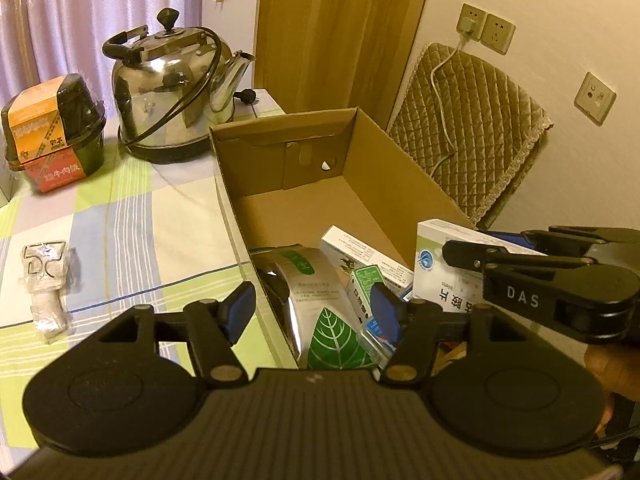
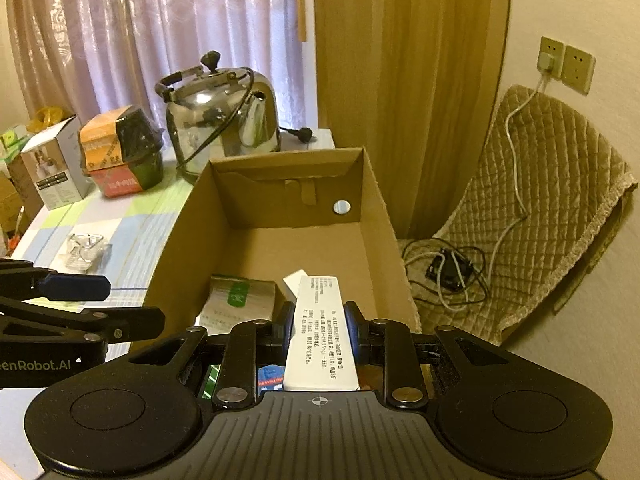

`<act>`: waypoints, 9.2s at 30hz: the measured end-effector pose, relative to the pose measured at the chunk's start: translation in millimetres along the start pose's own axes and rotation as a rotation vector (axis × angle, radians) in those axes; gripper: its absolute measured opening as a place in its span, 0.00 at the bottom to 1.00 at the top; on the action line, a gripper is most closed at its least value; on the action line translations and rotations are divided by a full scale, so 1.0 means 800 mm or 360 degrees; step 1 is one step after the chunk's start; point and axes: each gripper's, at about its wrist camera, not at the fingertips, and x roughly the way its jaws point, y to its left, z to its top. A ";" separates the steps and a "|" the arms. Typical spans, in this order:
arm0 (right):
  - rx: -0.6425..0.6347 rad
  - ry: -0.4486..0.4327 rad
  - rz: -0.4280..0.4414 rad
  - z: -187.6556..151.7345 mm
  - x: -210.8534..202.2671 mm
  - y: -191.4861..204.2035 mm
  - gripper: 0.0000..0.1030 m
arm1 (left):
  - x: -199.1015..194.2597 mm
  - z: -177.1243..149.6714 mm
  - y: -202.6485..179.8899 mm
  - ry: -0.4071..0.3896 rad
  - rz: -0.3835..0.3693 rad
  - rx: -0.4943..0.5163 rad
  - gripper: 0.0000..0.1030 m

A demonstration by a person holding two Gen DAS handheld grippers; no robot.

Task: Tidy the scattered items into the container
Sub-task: 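Lower both items into the cardboard box and open both grippers, then withdraw both grippers from the box back over the table, then grasp the white bagged item with the left gripper while the right gripper grasps the wire rack, then lift the bagged item with the left gripper while the right gripper lifts the wire rack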

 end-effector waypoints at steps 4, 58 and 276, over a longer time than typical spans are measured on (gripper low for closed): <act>-0.0035 -0.0036 -0.0003 0.000 0.003 0.004 0.27 | -0.001 -0.001 0.005 0.0000 0.0003 -0.0015 0.57; -0.0212 -0.0094 0.0028 -0.023 -0.039 0.082 1.00 | -0.108 -0.086 0.117 -0.0067 0.0238 -0.0217 0.79; -0.0150 0.0319 0.0179 -0.126 0.116 0.281 0.66 | -0.036 -0.231 0.259 0.0299 0.0486 -0.0140 0.32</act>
